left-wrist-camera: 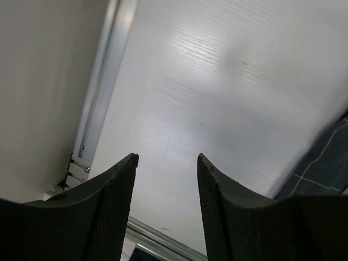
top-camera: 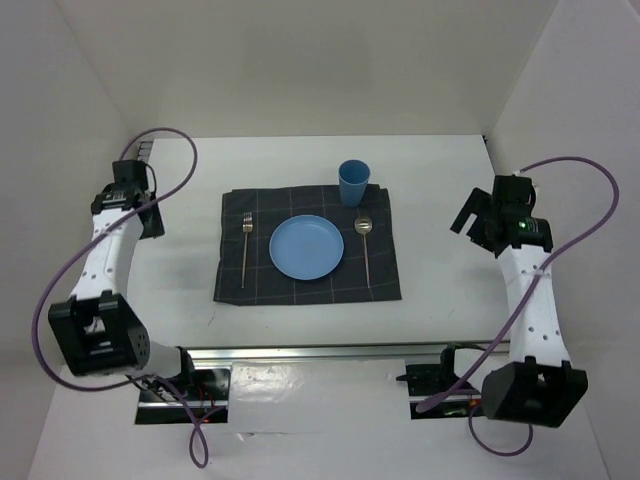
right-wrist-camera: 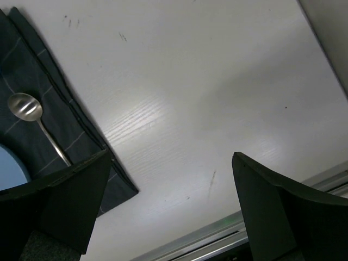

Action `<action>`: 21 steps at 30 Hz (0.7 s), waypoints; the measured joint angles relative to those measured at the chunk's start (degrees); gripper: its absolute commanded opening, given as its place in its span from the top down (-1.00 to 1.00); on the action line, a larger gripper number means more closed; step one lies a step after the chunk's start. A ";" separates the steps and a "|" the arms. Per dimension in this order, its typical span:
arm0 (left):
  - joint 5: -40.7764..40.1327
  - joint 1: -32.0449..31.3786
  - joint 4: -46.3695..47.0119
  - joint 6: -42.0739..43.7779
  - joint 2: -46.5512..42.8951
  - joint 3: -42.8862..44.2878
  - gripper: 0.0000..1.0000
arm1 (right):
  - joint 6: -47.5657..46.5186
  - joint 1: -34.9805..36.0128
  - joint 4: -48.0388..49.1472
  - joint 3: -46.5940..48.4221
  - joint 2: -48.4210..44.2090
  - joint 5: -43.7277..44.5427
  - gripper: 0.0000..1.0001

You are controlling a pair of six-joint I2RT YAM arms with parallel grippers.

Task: Set the dinner table for one person

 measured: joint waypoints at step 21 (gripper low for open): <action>2.80 3.67 3.78 0.28 -17.59 -10.27 -0.12 | 1.68 0.00 0.22 -1.16 -4.66 -5.55 -1.00</action>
